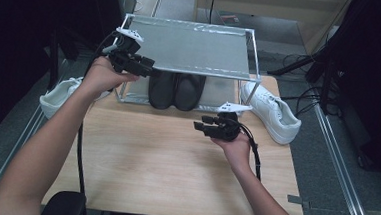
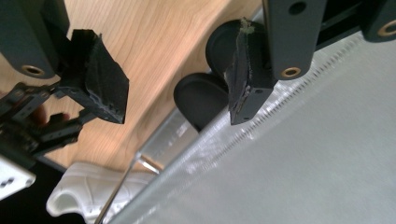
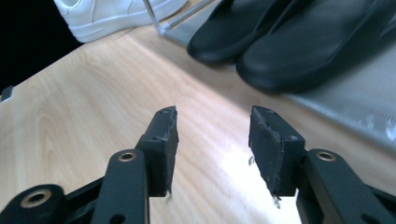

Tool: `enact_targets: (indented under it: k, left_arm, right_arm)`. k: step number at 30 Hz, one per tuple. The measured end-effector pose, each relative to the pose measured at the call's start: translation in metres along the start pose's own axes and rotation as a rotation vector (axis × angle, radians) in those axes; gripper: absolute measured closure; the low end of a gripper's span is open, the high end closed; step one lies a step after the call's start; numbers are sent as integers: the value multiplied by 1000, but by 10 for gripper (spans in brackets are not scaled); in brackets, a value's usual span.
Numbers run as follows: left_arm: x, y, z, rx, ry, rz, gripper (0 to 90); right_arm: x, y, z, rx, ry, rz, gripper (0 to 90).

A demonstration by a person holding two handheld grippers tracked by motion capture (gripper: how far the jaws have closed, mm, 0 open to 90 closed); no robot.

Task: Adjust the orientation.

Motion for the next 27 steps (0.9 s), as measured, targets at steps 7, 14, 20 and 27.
enact_targets:
  k: [7, 14, 20, 27]
  left_arm:
    - [10, 3, -16, 11, 1, -19, 373]
    - [18, 9, -34, -1, 0, -14, 368]
    - [23, 19, -52, -2, -12, -27, 363]
    - [29, 27, -71, 7, -31, -37, 360]
  right_arm:
    - [-2, -16, -9, 0, -6, 2, 482]
    - [-3, -32, -16, 7, -13, -3, 469]
    - [-7, -37, -22, -26, -35, 5, 462]
    - [-12, -43, -27, -17, -50, 18, 461]
Point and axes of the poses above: each handheld gripper's, and its own axes: y roughly forward along the jaws, z roughly out of its top, x roughly to its right, the point moved 1 cm from there along y, roughly forward along the jaws, and after that the axes turned 8 degrees about -y, right-handed, at the moved point
